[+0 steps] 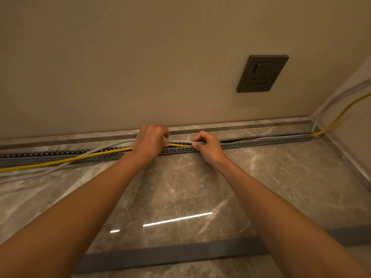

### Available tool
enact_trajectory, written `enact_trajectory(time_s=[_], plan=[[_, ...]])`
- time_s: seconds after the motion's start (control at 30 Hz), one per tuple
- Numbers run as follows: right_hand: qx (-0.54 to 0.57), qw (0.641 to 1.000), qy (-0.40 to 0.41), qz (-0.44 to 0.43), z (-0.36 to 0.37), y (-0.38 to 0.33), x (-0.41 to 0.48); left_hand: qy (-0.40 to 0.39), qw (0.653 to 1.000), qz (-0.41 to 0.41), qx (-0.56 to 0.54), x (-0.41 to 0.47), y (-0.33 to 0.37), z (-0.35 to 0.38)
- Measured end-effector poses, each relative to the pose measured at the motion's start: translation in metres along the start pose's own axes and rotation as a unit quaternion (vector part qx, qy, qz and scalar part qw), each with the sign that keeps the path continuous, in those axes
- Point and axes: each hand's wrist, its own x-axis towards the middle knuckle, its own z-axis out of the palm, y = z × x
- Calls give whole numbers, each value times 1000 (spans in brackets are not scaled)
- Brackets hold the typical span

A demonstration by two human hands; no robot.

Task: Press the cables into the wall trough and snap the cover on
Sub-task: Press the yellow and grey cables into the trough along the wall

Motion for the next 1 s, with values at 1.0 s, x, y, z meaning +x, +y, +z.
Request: enact_trajectory(time_s=[1.0], plan=[[-367,921,-7,-128,-49,21,-29,-80,974,7,212,-12,62,9]])
